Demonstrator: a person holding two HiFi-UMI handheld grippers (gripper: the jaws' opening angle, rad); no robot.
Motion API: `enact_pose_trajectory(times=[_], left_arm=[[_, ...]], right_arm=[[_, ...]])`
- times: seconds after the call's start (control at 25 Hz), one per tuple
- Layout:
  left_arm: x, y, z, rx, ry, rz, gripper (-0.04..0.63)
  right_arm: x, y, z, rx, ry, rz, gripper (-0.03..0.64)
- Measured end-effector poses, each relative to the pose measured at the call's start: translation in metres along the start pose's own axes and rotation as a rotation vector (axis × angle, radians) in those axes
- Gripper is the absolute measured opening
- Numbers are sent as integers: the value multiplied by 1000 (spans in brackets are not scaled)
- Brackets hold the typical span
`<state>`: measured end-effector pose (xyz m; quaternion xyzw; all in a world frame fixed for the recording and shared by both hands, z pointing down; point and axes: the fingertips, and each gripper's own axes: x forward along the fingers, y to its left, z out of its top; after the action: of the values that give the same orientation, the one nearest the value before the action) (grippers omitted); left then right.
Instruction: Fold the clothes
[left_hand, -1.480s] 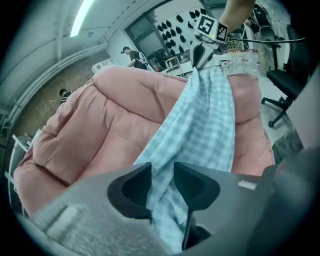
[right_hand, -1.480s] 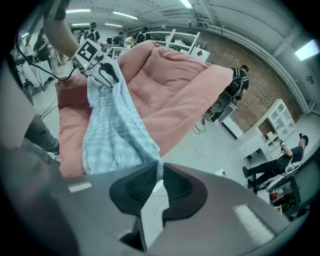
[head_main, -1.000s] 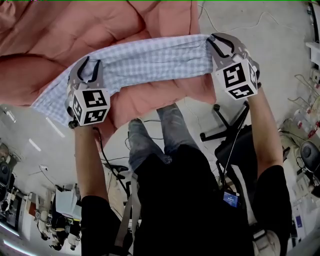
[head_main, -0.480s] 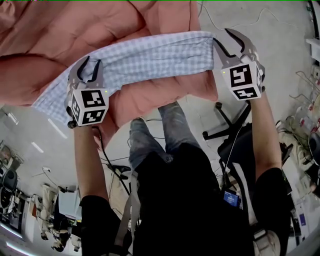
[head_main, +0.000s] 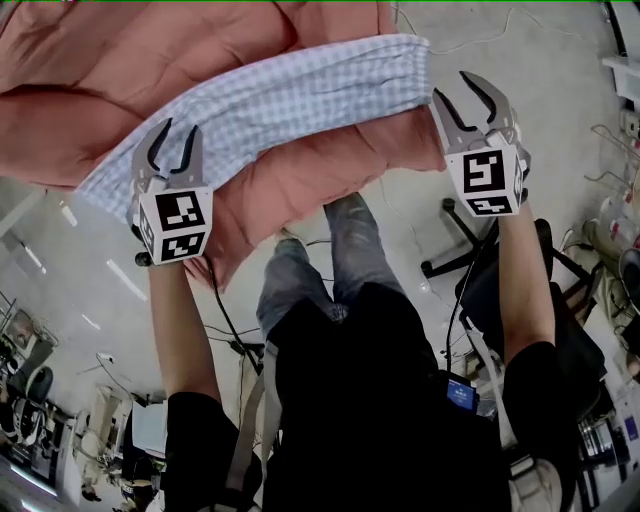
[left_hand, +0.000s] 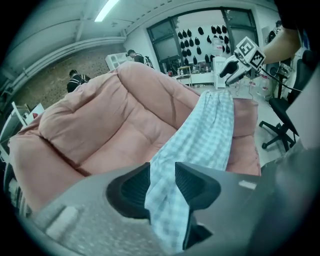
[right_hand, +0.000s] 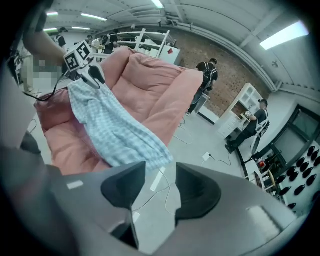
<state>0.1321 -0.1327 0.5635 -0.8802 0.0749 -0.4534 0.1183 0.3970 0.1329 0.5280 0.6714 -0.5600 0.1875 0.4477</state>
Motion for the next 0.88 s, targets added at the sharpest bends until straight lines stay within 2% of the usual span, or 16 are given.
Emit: enact_pose_trajectory(times=[0.2, 0.36, 0.44, 0.56, 0.64, 0.72, 0.88], left_arm=[[-43, -4, -22, -38, -43, -27, 163], [-105, 2, -25, -109, -116, -62, 161], [-139, 7, -25, -120, -148, -68, 161], [-187, 13, -18, -88, -200, -50, 161], [-225, 8, -17, -76, -225, -64, 161], [-264, 5, -24, -87, -242, -83, 158], [-319, 30, -42, -173, -262, -85, 153]], right_arm=[[-31, 72, 18, 14, -14, 23, 190], [-73, 125, 49, 92, -30, 42, 190], [-94, 146, 80, 178, -79, 52, 188], [-113, 172, 140, 323, -190, 73, 184], [-132, 195, 170, 393, -228, 96, 184], [-154, 217, 200, 426, -256, 117, 184], [-182, 242, 255, 463, -311, 169, 183]])
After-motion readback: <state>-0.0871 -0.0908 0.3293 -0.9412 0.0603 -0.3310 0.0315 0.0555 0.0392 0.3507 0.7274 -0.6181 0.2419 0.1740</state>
